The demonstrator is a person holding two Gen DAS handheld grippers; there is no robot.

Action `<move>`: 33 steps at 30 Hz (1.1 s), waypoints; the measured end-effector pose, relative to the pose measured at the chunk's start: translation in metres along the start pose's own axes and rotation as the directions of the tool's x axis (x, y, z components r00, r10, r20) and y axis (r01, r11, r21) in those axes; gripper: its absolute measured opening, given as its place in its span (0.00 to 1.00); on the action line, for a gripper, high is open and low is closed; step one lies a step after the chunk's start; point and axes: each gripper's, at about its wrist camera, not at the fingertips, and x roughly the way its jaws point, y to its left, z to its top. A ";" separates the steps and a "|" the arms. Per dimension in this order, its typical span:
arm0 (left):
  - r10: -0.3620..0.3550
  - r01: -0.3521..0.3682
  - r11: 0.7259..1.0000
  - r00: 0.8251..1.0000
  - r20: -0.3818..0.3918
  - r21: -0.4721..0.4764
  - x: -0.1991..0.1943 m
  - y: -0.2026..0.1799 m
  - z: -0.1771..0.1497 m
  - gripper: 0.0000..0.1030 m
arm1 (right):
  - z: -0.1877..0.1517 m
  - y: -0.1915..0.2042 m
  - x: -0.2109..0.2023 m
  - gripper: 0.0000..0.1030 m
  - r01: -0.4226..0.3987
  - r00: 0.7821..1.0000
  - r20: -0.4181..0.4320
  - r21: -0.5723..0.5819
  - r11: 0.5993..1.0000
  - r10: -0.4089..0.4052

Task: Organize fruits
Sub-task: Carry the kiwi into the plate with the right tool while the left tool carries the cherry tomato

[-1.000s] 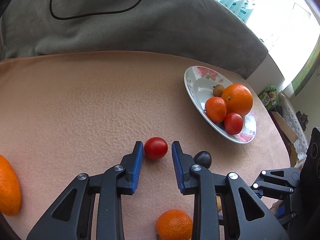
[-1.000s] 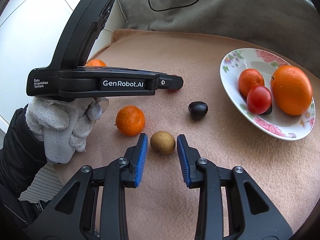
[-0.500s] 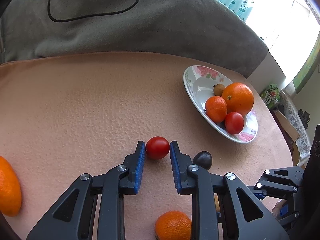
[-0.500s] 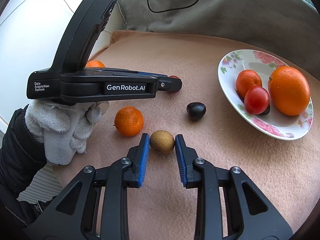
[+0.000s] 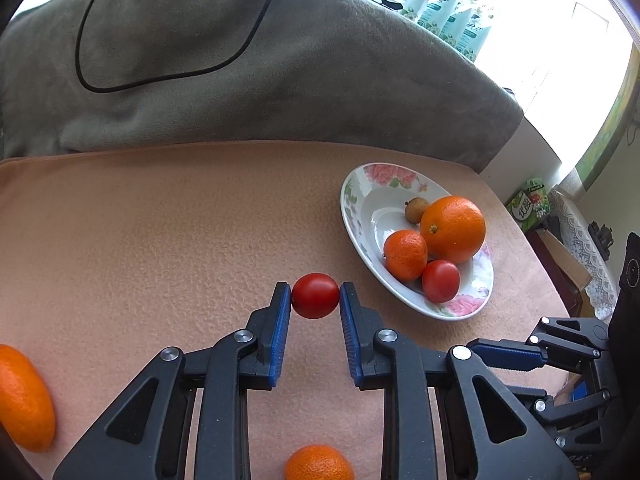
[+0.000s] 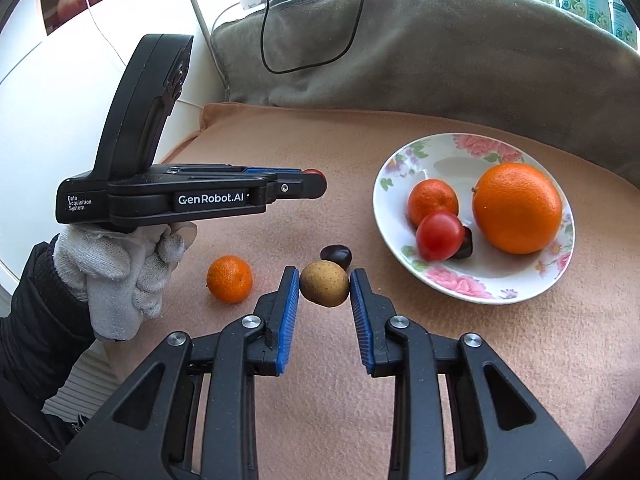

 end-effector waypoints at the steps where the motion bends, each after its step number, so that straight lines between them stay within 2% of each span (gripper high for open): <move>1: -0.003 0.003 1.000 1.000 0.003 0.001 0.000 -0.001 0.002 0.23 | 0.004 -0.003 -0.002 0.27 0.008 1.000 0.010 0.004 1.000 -0.008; 10: -0.033 0.033 0.999 0.999 0.012 0.022 0.006 -0.015 0.015 0.23 | 0.040 -0.039 -0.020 0.27 0.092 0.991 0.090 0.041 0.995 -0.096; 15: -0.049 0.049 0.998 0.999 0.011 0.033 0.010 -0.022 0.021 0.23 | 0.061 -0.060 -0.021 0.27 0.134 0.984 0.108 0.057 0.989 -0.139; 21: -0.057 0.056 0.998 0.998 0.012 0.041 0.013 -0.027 0.024 0.23 | 0.079 -0.081 -0.011 0.27 0.158 0.981 0.099 0.075 0.985 -0.165; 33: -0.042 0.040 0.997 0.999 0.029 0.071 0.015 -0.036 0.029 0.23 | 0.090 -0.097 0.010 0.27 0.189 0.978 0.067 0.090 0.978 -0.195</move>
